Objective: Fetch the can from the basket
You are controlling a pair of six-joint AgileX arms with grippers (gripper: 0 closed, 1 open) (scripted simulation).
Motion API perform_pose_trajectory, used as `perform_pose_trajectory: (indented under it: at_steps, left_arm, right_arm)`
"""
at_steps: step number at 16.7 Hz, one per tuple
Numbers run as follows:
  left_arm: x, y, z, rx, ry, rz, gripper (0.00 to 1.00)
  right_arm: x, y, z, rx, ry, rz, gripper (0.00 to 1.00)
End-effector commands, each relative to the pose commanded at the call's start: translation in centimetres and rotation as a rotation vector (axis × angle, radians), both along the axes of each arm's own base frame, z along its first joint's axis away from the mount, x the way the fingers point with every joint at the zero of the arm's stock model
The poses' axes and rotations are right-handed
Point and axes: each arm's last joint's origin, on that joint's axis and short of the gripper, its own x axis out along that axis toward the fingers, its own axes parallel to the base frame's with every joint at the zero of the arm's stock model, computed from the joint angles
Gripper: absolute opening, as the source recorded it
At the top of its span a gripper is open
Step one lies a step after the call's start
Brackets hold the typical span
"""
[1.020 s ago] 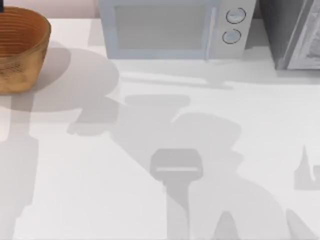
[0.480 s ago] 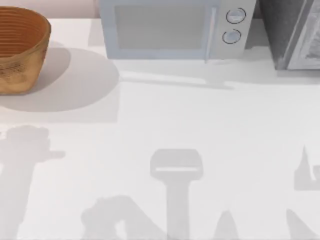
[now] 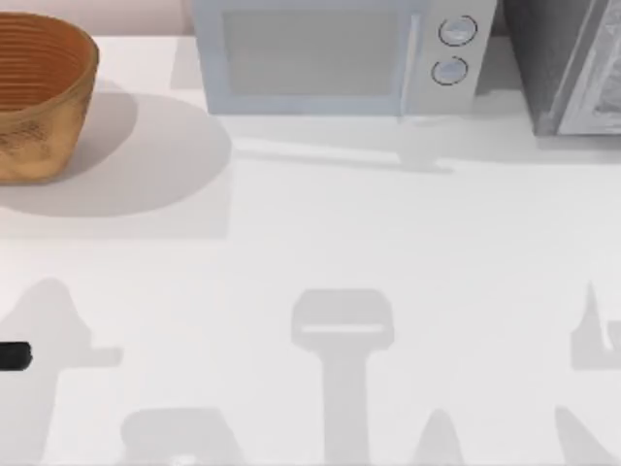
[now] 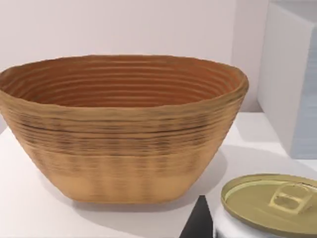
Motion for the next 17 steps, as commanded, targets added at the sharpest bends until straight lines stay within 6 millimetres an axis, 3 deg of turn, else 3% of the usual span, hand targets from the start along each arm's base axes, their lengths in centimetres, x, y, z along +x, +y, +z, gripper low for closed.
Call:
perform_pose_trajectory:
  at_steps: [9, 13, 17]
  left_arm:
    - [0.0, 0.0, -0.3, 0.0, -0.032, -0.001, 0.0]
    - [0.6, -0.2, 1.6, -0.004, -0.041, -0.068, 0.0]
    - [3.0, -1.0, 4.5, -0.013, -0.035, -0.232, 0.0]
  right_arm:
    - [0.0, 0.0, 0.0, 0.0, 0.0, 0.0, 1.0]
    - [0.0, 0.0, 0.0, 0.0, 0.0, 0.0, 1.0]
    - [0.0, 0.0, 0.0, 0.0, 0.0, 0.0, 1.0]
